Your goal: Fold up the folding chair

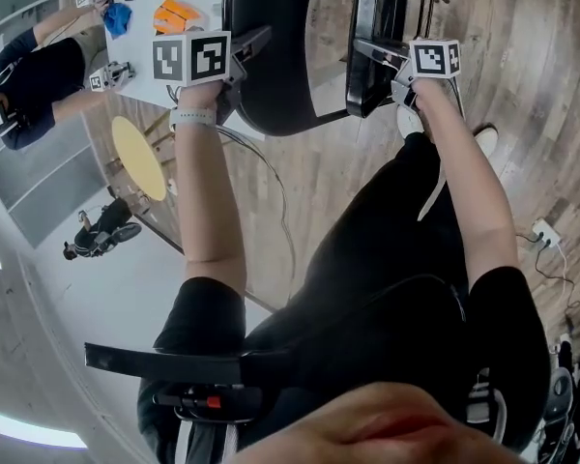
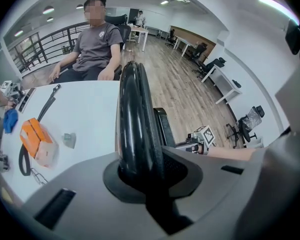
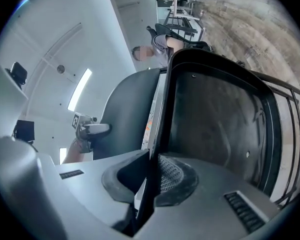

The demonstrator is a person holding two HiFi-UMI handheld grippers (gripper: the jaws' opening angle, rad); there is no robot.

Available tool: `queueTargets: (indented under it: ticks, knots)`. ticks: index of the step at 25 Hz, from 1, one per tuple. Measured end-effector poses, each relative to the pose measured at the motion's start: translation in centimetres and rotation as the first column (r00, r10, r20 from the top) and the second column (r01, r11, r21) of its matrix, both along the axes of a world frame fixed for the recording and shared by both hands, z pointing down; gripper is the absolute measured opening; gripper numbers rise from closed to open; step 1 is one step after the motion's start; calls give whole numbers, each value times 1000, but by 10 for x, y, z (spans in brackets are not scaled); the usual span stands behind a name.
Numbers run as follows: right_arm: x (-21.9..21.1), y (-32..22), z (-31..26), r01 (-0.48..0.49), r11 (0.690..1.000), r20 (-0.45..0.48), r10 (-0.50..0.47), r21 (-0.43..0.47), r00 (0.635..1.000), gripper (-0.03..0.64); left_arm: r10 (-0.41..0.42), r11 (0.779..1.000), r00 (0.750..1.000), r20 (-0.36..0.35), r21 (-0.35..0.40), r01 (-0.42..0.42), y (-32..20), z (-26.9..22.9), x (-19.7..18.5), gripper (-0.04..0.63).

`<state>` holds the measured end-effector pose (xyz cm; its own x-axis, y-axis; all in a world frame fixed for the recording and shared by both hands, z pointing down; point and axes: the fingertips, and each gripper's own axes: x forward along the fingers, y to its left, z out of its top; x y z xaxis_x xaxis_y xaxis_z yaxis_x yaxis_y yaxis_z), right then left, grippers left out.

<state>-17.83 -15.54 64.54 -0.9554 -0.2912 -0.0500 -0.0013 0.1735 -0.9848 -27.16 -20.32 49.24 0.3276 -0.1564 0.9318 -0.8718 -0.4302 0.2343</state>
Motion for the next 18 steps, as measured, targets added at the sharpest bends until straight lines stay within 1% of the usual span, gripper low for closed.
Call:
queueTargets:
  ticks: [3, 7, 12, 15, 18]
  knots:
    - [-24, -8, -2, -11, 1000, -1, 11, 25, 1000, 34, -5, 1000, 1000, 9, 7, 5, -3, 1, -10, 51]
    - [-45, -12, 1, -22, 1000, 13, 22, -3, 1000, 35, -8, 1000, 1000, 13, 12, 8, -4, 2, -17, 51]
    - [-71, -21, 5, -21, 1000, -42, 21, 11, 999, 35, -5, 1000, 1000, 22, 15, 5, -9, 4, -31, 51]
    - [-81, -23, 8, -13, 1000, -42, 12, -5, 999, 35, -8, 1000, 1000, 15, 9, 8, -11, 7, -42, 51]
    - [-88, -24, 8, -3, 1000, -51, 4, 2, 999, 35, -7, 1000, 1000, 7, 5, 7, -13, 9, -50, 51]
